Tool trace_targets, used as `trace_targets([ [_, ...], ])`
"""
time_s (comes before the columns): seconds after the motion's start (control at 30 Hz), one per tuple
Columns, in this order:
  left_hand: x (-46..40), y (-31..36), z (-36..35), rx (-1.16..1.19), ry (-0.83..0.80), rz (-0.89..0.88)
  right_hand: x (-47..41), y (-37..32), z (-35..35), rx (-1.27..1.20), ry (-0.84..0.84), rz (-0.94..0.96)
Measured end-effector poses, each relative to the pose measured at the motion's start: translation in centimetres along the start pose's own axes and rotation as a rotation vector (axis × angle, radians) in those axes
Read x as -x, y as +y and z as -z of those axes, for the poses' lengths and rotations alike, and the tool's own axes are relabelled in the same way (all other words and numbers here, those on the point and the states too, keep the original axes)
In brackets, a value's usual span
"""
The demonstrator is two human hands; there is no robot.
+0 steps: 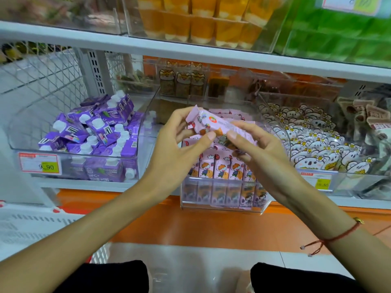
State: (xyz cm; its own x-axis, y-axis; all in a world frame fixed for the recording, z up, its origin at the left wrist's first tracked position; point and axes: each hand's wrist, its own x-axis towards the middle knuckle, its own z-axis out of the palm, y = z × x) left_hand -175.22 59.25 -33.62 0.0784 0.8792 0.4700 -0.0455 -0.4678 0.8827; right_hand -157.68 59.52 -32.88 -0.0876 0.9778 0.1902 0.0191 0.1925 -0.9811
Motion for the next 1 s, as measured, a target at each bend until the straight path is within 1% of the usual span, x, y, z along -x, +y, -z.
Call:
trace_targets([
  [0.07,-0.3,0.1,0.2,0.001,0.039,-0.024,-0.3,0.3,-0.3,-0.009,-0.006,-0.007],
  [0.13,-0.8,0.2,0.7,-0.017,0.11,-0.074,-0.8,0.7,-0.7,0.061,0.005,0.011],
  [0.27,-3.1,-0.4,2.5,-0.047,0.337,-0.132,-4.1,1.3,-1.0,0.428,0.046,0.119],
  [0.3,-3.8,-0.7,2.8,-0.06,0.372,-0.126,-5.2,1.4,-1.1,0.554,0.026,0.131],
  [0.37,-5.2,-1.4,3.1,-0.079,0.391,-0.101,-7.9,1.6,-1.5,0.811,-0.046,0.187],
  [0.47,-7.2,-2.4,3.4,-0.143,0.328,-0.08,-11.5,2.3,-2.4,1.136,-0.139,0.238],
  [0.53,-8.5,-2.9,3.6,-0.2,0.265,-0.093,-13.1,3.1,-2.8,1.298,-0.223,0.182],
  [0.57,-9.2,-3.1,3.8,-0.233,0.236,-0.097,-13.4,3.4,-2.8,1.319,-0.264,0.143],
  [0.6,-9.8,-3.2,3.9,-0.266,0.207,-0.09,-13.6,3.6,-2.6,1.31,-0.29,0.118],
  [0.67,-10.8,-3.6,4.2,-0.38,0.15,-0.062,-13.5,3.9,-2.2,1.276,-0.305,0.132],
  [0.73,-11.9,-3.9,4.4,-0.616,0.086,-0.069,-13.3,4.0,-1.8,1.262,-0.334,0.153],
  [0.83,-13.6,-4.0,4.2,-0.941,-0.076,-0.077,-12.9,4.0,-1.6,1.221,-0.345,0.158],
  [0.93,-15.4,-4.5,3.2,-1.158,-0.246,0.043,-12.6,4.1,-1.6,1.183,-0.324,0.185],
  [1.0,-16.1,-4.9,2.5,-1.214,-0.321,0.162,-12.7,4.0,-1.4,1.111,-0.318,0.206],
])
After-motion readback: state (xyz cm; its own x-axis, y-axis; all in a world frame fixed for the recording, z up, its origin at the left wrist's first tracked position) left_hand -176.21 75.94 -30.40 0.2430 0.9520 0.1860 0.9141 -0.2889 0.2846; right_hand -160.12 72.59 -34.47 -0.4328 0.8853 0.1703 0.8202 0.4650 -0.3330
